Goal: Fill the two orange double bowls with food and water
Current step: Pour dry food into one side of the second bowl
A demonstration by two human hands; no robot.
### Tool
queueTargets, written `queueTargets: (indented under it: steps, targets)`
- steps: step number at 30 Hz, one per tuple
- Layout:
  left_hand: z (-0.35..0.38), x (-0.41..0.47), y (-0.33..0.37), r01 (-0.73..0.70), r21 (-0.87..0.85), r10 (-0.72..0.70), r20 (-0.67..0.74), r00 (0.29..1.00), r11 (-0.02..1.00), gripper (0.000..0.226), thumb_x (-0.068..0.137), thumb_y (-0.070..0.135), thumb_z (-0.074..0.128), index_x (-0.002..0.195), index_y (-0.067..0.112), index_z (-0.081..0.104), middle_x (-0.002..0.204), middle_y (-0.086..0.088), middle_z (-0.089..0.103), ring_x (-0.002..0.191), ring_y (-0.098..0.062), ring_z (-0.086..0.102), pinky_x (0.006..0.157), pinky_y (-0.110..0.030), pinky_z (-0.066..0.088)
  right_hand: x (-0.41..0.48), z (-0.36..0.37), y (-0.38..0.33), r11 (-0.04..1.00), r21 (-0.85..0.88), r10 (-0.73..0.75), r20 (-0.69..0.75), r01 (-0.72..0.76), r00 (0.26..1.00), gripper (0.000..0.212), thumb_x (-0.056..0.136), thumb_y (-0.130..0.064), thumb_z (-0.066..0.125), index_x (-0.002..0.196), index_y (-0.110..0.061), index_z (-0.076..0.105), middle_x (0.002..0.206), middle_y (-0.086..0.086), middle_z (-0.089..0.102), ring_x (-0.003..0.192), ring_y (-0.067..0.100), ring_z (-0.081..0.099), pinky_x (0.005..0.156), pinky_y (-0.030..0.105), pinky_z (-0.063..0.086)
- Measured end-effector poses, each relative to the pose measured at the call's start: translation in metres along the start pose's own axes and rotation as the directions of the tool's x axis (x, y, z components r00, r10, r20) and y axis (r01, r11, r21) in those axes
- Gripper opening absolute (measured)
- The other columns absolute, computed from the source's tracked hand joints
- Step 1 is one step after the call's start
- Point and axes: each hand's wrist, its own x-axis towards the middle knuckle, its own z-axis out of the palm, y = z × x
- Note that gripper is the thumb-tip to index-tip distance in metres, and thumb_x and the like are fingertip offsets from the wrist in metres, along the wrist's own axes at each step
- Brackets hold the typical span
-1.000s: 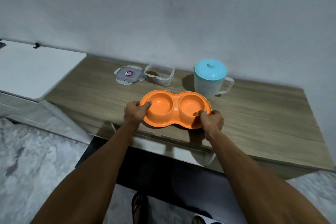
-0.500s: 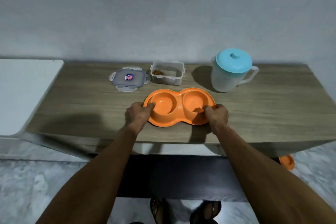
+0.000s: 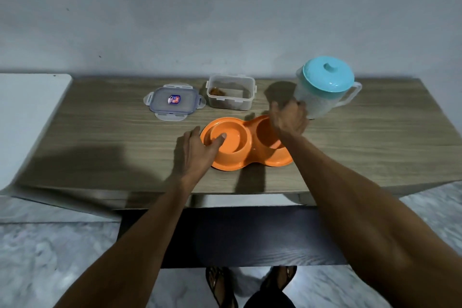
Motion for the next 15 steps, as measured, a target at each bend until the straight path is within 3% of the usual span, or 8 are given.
queueTargets:
  steps: [2, 4, 9, 12, 15]
  targets:
    - [0.0, -0.005, -0.004, -0.132, 0.093, 0.126, 0.059, 0.99, 0.987, 0.095, 0.071, 0.069, 0.067, 0.146, 0.019, 0.037, 0.143, -0.007, 0.044, 0.132, -0.026, 0.041, 0.1, -0.034, 0.037, 0.016, 0.012, -0.025, 0.994, 0.078, -0.082, 0.111, 0.074, 0.99, 0.044, 0.092, -0.039, 0.056, 0.117, -0.003, 0.062, 0.127, 0.019, 0.059, 0.118, 0.037, 0.055, 0.097, 0.043, 0.045]
    - [0.002, -0.005, -0.01, -0.219, 0.237, 0.194, 0.123, 0.973, 0.946, 0.106, 0.061, 0.079, 0.063, 0.146, 0.023, 0.032, 0.144, -0.006, 0.044, 0.133, -0.026, 0.042, 0.106, -0.043, 0.04, 0.029, 0.018, -0.044, 0.991, 0.123, -0.075, 0.19, 0.052, 0.979, 0.049, 0.088, -0.041, 0.062, 0.115, 0.0, 0.063, 0.12, 0.021, 0.064, 0.111, 0.037, 0.061, 0.088, 0.042, 0.053]
    - [0.017, -0.015, -0.008, -0.324, 0.304, 0.285, 0.166, 0.944, 0.896, 0.102, 0.07, 0.061, 0.072, 0.15, 0.02, 0.024, 0.148, -0.008, 0.04, 0.136, -0.028, 0.038, 0.111, -0.044, 0.037, 0.047, 0.014, -0.054, 0.976, 0.175, 0.069, 0.306, -0.128, 0.95, 0.048, 0.09, -0.032, 0.068, 0.121, 0.003, 0.061, 0.123, 0.015, 0.065, 0.109, 0.031, 0.065, 0.082, 0.032, 0.056]
    - [0.02, -0.014, -0.003, -0.317, 0.308, 0.271, 0.183, 0.945, 0.897, 0.108, 0.07, 0.057, 0.076, 0.153, 0.019, 0.017, 0.153, -0.008, 0.033, 0.141, -0.027, 0.032, 0.113, -0.043, 0.034, 0.053, 0.009, -0.052, 0.943, 0.267, 0.097, 0.346, -0.197, 0.933, 0.039, 0.091, -0.023, 0.065, 0.118, 0.005, 0.062, 0.121, 0.018, 0.065, 0.1, 0.032, 0.066, 0.081, 0.037, 0.06]
    - [-0.001, -0.02, -0.012, -0.309, 0.341, 0.273, 0.151, 0.95, 0.888, 0.112, 0.069, 0.054, 0.079, 0.153, 0.019, 0.014, 0.156, -0.008, 0.03, 0.143, -0.027, 0.03, 0.112, -0.042, 0.034, 0.032, 0.008, -0.066, 0.906, 0.373, 0.025, 0.428, -0.202, 0.904, 0.031, 0.093, -0.018, 0.06, 0.116, 0.003, 0.058, 0.115, 0.017, 0.062, 0.096, 0.033, 0.063, 0.082, 0.045, 0.061]
